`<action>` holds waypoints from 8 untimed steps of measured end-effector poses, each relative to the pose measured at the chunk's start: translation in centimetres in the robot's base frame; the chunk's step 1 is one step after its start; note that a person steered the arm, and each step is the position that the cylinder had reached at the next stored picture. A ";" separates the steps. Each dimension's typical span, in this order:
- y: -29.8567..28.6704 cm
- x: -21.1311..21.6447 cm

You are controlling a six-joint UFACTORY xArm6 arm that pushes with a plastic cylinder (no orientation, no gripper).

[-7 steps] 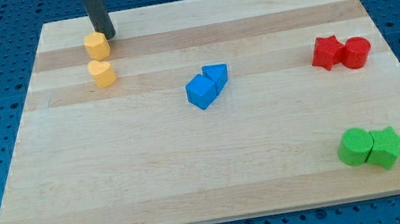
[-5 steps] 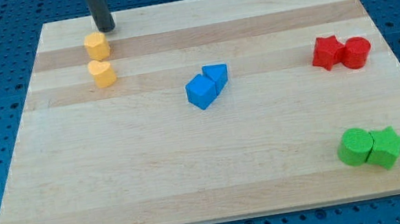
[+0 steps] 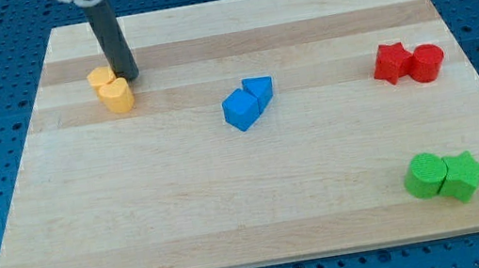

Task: Push the yellow hexagon above to the yellow heart

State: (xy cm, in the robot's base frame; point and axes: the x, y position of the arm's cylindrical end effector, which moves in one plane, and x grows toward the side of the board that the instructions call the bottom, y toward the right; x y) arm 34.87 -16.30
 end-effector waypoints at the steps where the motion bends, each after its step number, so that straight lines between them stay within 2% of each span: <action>1: 0.0 2.6; 2: 0.0 2.6; 3: 0.3 0.5; 5: -2.7 -6.1; 6: -5.3 -5.2; 8: -5.2 -1.8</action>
State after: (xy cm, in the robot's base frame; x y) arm 33.11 -21.46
